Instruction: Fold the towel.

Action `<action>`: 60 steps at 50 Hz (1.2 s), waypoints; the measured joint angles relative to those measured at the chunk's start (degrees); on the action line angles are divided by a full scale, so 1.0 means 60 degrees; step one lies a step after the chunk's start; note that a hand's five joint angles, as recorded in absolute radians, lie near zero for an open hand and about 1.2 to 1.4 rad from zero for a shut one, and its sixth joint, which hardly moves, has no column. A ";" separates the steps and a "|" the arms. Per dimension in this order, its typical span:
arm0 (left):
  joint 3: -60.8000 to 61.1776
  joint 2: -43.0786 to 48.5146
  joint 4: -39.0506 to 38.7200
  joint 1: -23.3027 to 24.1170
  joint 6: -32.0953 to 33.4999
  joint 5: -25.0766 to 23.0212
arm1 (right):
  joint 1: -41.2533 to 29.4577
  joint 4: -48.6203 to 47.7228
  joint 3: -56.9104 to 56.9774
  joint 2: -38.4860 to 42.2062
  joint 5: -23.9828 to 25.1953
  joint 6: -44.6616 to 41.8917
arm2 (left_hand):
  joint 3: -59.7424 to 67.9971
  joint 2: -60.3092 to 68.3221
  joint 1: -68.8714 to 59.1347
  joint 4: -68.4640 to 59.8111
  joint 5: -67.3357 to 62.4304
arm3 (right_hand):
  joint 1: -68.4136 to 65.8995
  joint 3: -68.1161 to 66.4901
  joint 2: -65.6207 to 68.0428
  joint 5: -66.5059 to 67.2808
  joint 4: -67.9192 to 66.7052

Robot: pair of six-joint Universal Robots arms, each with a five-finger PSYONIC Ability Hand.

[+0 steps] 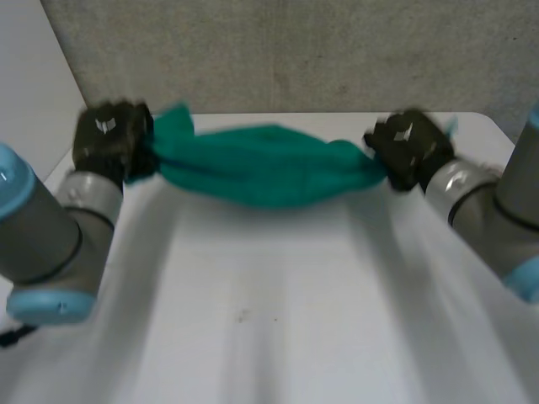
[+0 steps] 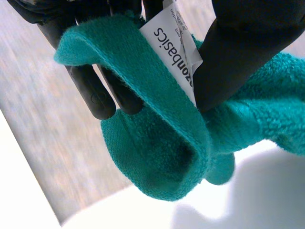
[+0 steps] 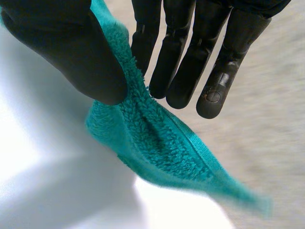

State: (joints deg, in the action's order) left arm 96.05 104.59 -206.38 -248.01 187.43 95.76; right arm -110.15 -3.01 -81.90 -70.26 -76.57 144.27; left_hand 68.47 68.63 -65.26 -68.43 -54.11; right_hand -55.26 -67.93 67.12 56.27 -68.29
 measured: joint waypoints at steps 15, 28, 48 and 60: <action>0.1584 0.0173 0.0039 0.0126 0.0032 0.0007 | 0.0740 0.0144 -0.1442 0.1570 0.1451 0.2269 | 0.0000 0.0002 0.0000 0.0000 0.0000 | 0.3002 0.4171 -0.4077 -0.3695 0.4215; 0.1640 -0.0233 0.0047 0.0043 0.0024 0.0008 | 0.2352 0.1331 -0.1370 0.1317 0.1473 0.4560 | 0.0000 0.0002 0.0000 -0.0001 0.0000 | 0.4637 0.6176 -0.5941 -0.5836 0.6217; 0.1620 -0.0228 0.0046 0.0018 0.0022 0.0007 | 0.2551 0.1055 -0.2199 0.1430 0.2263 0.5221 | 0.0000 0.0003 0.0000 0.0000 0.0000 | 0.4762 0.6318 -0.6120 -0.6024 0.6394; 0.1613 -0.0234 0.0055 0.0018 0.0024 0.0007 | 0.1925 0.0249 -0.1647 0.2085 0.2160 0.5988 | 0.0000 0.0003 0.0000 0.0000 0.0000 | 0.1499 0.2429 -0.2146 -0.2433 0.2488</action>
State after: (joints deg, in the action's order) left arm 105.73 103.18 -206.05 -247.90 187.57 95.80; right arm -98.60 -1.51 -91.78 -57.75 -63.61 180.19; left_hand 68.47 68.65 -65.26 -68.43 -54.11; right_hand -46.27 -53.35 54.25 41.67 -53.36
